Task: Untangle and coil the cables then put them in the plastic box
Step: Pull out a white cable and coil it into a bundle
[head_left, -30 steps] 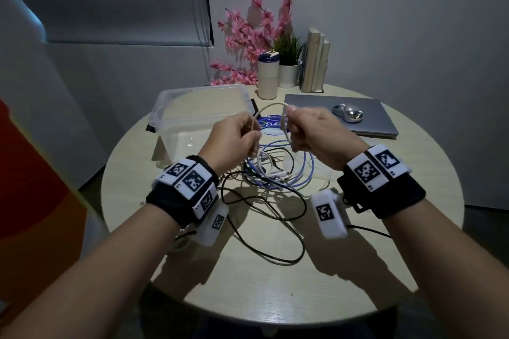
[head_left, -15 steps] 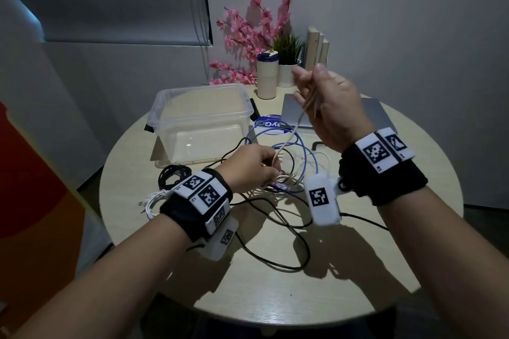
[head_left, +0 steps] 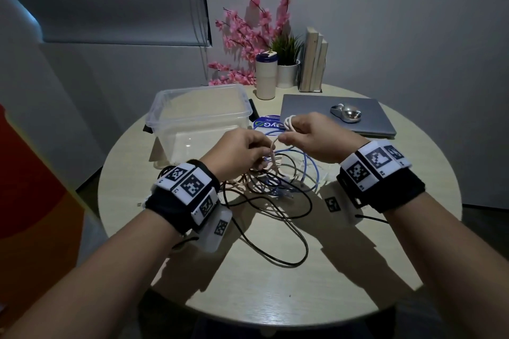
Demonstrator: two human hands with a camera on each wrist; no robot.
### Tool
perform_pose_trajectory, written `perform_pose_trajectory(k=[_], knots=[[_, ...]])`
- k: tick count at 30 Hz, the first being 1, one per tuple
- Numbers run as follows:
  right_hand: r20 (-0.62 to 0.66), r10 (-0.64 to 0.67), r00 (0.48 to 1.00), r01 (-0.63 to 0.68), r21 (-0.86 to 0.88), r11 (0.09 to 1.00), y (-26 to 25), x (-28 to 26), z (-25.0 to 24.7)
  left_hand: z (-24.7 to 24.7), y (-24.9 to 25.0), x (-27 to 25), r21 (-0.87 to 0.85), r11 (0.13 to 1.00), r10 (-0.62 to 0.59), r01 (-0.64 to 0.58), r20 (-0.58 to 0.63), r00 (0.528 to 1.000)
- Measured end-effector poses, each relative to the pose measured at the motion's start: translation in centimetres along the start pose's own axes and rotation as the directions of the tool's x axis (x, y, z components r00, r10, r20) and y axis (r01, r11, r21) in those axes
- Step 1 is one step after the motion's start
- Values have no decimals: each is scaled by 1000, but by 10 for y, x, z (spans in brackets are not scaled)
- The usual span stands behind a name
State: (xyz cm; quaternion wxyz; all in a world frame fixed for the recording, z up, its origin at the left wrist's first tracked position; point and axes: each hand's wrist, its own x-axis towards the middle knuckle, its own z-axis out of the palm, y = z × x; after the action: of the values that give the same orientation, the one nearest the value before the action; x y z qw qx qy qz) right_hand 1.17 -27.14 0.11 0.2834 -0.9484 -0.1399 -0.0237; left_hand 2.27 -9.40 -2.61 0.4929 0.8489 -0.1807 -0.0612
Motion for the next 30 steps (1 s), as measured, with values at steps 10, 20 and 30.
perform_pose_trajectory(k=[10, 20, 30], knots=[[-340, 111, 934, -45, 196, 980, 11, 2, -21, -21, 0, 7, -117, 983, -174, 142, -345, 922], [-581, 261, 771, -1, 409, 912, 27, 5, -31, -28, -24, 10, -313, 898, -416, 309, -373, 830], [-564, 297, 770, 143, 607, 782, 25, 9, -29, -33, -38, 9, -122, 879, -474, 461, -312, 823]])
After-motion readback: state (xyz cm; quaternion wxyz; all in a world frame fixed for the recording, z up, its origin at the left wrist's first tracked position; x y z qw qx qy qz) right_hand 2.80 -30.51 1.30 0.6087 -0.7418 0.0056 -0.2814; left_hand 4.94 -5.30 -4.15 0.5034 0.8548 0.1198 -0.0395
